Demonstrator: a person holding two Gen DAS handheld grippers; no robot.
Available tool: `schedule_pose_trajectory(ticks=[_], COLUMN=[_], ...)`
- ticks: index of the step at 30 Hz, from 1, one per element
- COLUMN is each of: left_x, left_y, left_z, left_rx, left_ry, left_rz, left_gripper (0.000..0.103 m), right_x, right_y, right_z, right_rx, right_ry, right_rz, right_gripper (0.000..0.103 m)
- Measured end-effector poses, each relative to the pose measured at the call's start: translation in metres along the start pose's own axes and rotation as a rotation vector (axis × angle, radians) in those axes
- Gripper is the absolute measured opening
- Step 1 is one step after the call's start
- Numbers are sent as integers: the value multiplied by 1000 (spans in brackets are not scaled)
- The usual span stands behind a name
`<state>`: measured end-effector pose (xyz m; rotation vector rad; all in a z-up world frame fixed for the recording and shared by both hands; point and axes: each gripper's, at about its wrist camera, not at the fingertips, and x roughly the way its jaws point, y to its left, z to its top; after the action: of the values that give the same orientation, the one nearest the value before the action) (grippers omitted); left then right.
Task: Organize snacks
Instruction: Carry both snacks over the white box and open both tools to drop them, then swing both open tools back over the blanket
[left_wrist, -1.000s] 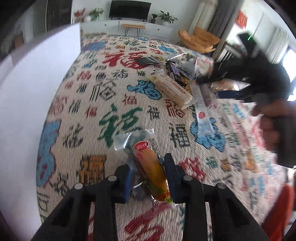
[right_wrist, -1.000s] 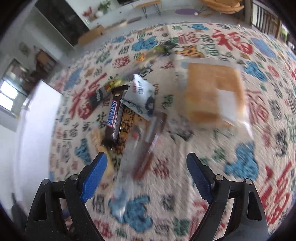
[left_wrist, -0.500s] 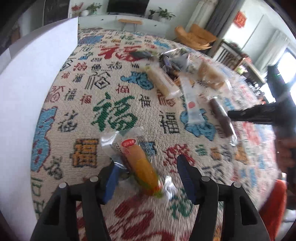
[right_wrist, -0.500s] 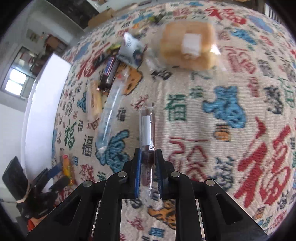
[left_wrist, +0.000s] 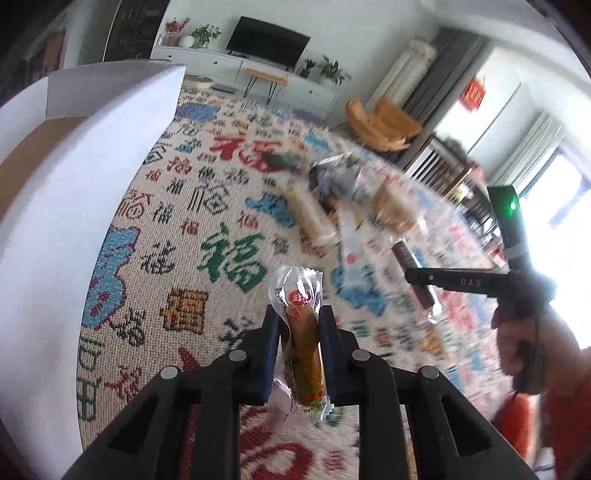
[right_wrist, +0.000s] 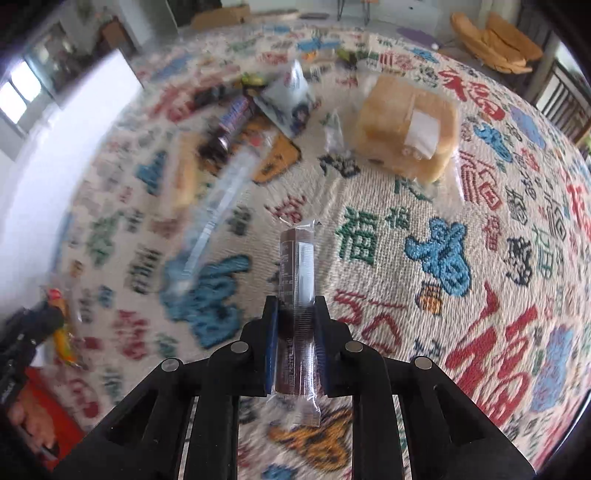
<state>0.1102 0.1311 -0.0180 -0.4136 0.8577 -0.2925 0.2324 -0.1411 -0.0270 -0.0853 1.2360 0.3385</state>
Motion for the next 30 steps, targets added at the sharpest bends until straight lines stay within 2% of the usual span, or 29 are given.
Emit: schedule_pose_trajectory(ticks=[5,9,12,14,17,18,19,20,21,22,25,26,28,30], left_x=[-43,-111,-156,-182,-198,-199,-196,-194,-193,-192,-182,-177,-161,-136], left_y=[-4,14,40,65,102,112,125,132,135,133,91,75,29,-16], left_z=[27,58,75,80,81,79,76,71,65,59,44,42,34,27], left_rx=[-81,-86,-79,-84,-99,-111,-134,-155,-178,-180,-100,-66,23,106], left_ry=[-103,-224,-275,-294,-270,-253,-214,-189,-169,-166,-165,-165,-158,-119], left_rz=[-125,-115,-18,86,266,332,402,428,432,413,341,317,217,109], left_gripper=[20,20,20,20,22,32,40,53,55,56,73,81,88,99], right_x=[-61,-101,-126,-133,-129,-125,-119,-113,-107,-104,-91,-83,-67,-40], right_y=[24,84,137,181,245,263,279,292,299,297,264,243,194,125], right_z=[7,33,43,48,51,48,46,44,43,39,24,17,-4,-29], right_rx=[-15,-49,-92,-126,-175,-192,-209,-227,-236,-233,-231,-227,-209,-164], right_ry=[-118,-197,-228,-222,-172,-154,-144,-133,-131,-144,-206,-234,-287,-314], right_rz=[108,269,416,528,665,686,688,689,687,678,601,543,382,126], right_gripper=[19,19,19,19,21,24,34,57,63,62,65,67,67,67])
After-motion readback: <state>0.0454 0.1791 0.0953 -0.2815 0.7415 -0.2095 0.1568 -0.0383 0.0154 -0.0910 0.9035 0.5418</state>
